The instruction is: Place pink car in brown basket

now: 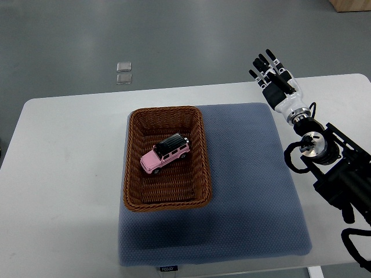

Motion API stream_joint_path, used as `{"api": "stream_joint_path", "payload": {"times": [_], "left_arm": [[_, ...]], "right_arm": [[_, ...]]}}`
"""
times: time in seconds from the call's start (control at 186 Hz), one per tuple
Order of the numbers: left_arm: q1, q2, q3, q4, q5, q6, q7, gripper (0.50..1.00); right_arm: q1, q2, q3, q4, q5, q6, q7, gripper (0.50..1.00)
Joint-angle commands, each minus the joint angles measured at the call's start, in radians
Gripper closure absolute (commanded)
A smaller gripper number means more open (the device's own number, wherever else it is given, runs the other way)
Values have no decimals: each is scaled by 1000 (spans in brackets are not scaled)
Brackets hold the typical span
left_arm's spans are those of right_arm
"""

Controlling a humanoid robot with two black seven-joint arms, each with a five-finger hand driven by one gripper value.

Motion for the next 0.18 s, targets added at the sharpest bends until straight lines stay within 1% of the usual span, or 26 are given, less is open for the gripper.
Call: {"api": "stream_joint_path", "payload": {"times": [0.0, 0.173], "left_arm": [[0, 0, 2, -1, 1, 0, 0, 500], [0, 0, 4, 1, 1, 0, 0, 500]], "right_arm": [[-14, 0, 0, -8, 36, 5, 0, 591], [-20, -1, 0, -9, 46, 7, 0, 591]]}}
